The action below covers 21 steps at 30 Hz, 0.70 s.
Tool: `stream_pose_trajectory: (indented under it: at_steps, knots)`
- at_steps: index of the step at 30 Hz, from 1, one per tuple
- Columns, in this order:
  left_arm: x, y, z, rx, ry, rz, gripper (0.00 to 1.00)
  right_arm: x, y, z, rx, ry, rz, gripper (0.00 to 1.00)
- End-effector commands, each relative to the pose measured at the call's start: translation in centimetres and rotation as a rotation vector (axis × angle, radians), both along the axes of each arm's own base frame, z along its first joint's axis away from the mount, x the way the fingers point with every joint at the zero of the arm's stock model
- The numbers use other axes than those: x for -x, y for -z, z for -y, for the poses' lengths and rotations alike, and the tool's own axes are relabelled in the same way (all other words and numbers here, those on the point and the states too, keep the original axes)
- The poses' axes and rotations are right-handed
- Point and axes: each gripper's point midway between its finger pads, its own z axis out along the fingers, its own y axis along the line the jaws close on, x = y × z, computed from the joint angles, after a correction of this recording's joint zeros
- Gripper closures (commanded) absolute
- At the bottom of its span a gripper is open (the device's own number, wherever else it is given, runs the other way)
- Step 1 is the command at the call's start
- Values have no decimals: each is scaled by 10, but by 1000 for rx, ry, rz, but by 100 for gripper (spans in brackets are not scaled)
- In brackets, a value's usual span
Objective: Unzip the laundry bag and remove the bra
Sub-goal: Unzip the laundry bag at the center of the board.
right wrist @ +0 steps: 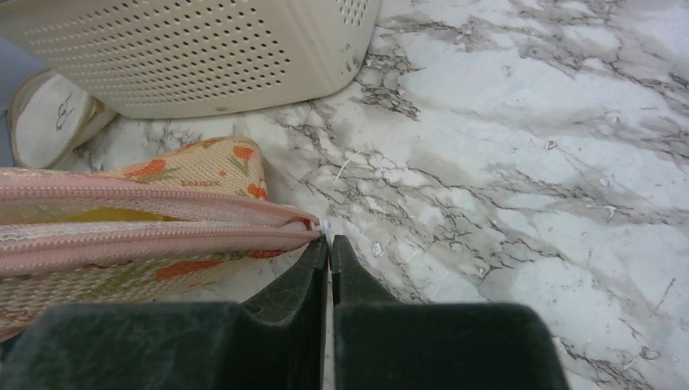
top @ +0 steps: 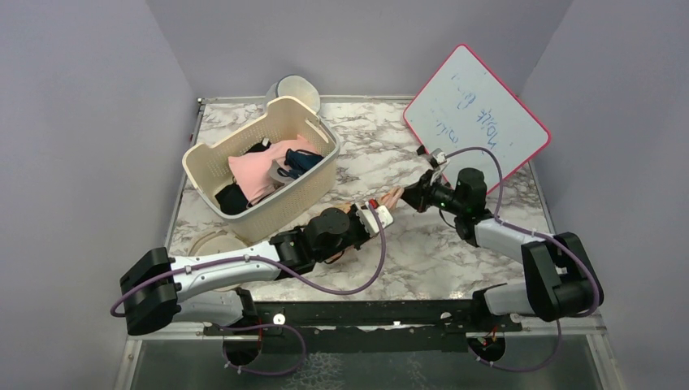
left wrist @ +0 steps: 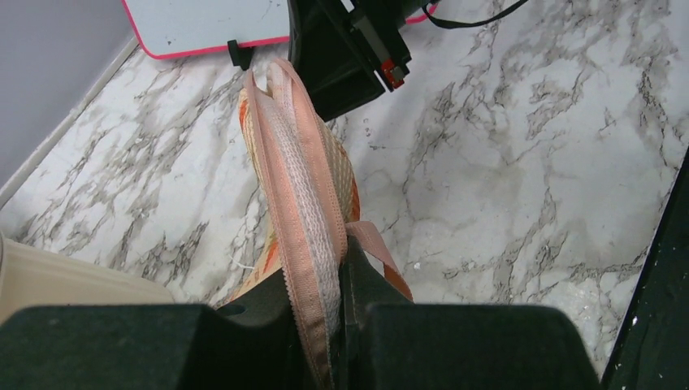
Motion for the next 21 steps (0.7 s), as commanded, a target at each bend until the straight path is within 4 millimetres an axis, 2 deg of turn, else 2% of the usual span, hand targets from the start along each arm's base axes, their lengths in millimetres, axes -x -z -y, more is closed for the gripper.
stream_pose_trajectory:
  at_steps: [1,8,12,13,17,19,21]
  knots:
    - [6,-50,22,170,73,71,100,0,15,2,-19,6,-5,99]
    - [6,-55,27,211,75,70,100,15,24,-12,-62,-58,-22,99]
    - [-6,-56,23,191,5,65,100,2,21,-1,-25,40,-27,99]
    - [-9,-54,22,180,-16,59,100,-5,19,7,-8,100,-37,96]
    - [-29,-29,15,76,-160,8,100,-18,6,35,32,312,-79,58]
    - [-36,-16,15,13,-219,-27,100,-18,-2,48,29,399,-92,44]
    - [-43,-3,19,-37,-265,-67,100,-19,-4,63,42,498,-141,36]
